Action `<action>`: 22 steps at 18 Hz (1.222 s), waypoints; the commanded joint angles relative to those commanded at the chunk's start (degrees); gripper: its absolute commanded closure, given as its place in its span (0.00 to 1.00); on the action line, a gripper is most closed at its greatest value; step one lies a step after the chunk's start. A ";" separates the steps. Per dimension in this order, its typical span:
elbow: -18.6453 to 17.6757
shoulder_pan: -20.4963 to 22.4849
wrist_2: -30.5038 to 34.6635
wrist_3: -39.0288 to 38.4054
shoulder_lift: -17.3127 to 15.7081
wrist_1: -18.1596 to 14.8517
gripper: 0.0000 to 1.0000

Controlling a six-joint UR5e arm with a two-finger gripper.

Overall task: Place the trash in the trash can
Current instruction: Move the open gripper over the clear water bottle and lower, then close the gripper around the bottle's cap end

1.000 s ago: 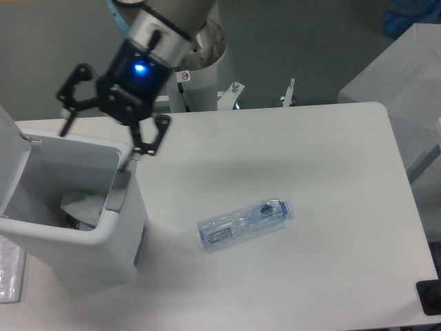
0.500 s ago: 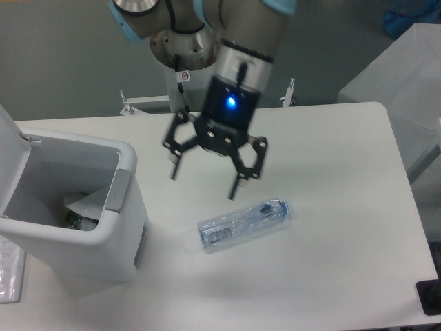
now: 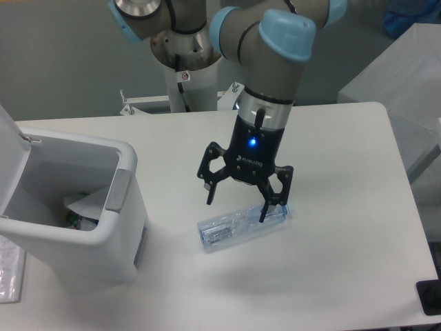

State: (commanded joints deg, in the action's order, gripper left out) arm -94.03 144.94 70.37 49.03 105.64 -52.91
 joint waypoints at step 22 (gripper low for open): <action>-3.00 -11.51 25.42 24.62 12.22 -0.71 0.00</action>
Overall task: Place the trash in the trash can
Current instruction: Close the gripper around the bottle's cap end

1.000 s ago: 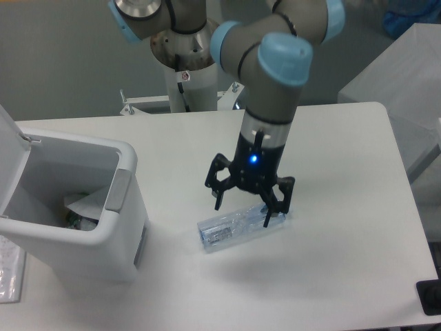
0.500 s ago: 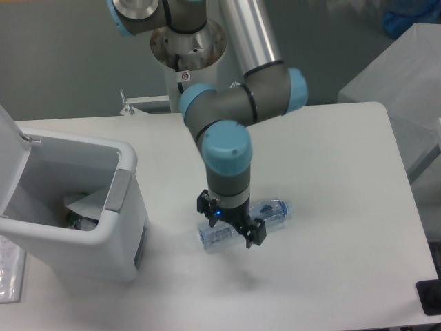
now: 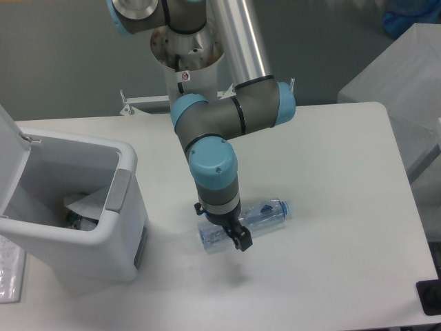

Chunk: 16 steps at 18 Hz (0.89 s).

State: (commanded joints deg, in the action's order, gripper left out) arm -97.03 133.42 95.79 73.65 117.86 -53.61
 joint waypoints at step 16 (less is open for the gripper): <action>4.21 -2.64 1.59 -4.31 4.75 -0.09 0.40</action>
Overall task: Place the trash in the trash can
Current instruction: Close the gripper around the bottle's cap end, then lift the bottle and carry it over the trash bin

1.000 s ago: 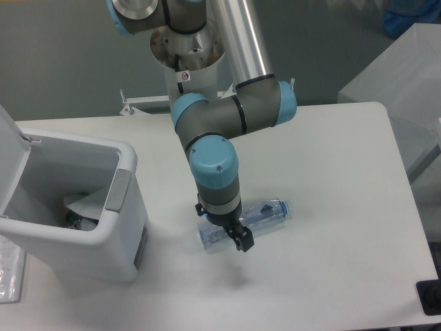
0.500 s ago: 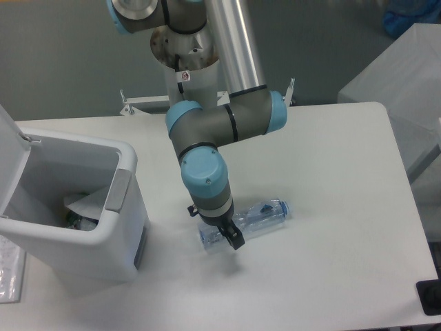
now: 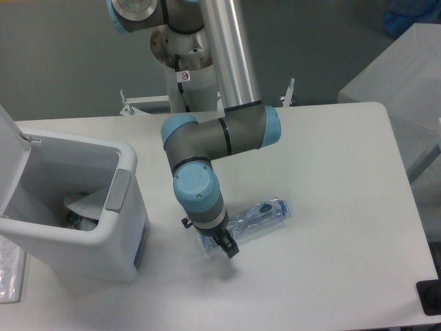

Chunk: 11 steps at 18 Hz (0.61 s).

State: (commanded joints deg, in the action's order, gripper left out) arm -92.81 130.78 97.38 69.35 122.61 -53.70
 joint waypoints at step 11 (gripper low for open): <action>3.07 0.88 -4.64 -0.09 -3.69 -0.18 0.41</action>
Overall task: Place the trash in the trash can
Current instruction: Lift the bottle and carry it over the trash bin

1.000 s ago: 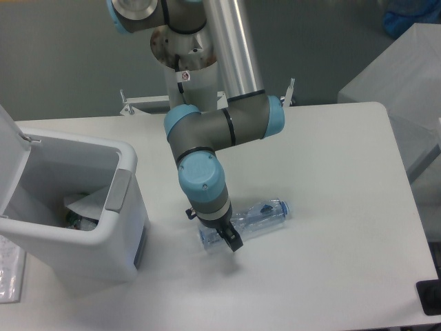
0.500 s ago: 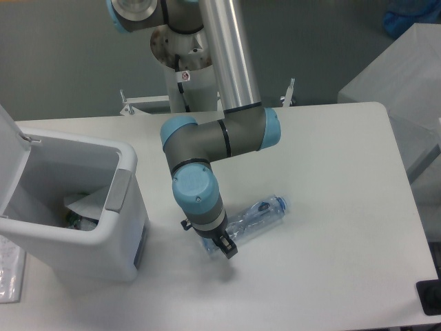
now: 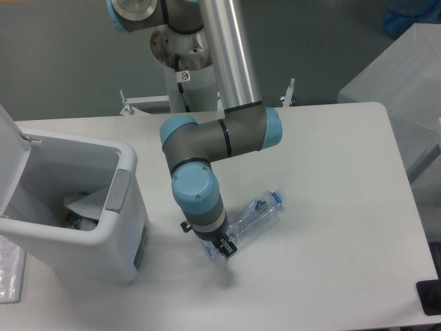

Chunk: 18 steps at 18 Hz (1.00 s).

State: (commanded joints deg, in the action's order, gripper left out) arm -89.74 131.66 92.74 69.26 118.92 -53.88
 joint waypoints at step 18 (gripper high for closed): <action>18.28 13.09 -51.23 -23.54 -7.65 0.70 0.40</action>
State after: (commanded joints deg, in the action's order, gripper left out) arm -71.46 144.75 41.51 45.72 111.27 -53.17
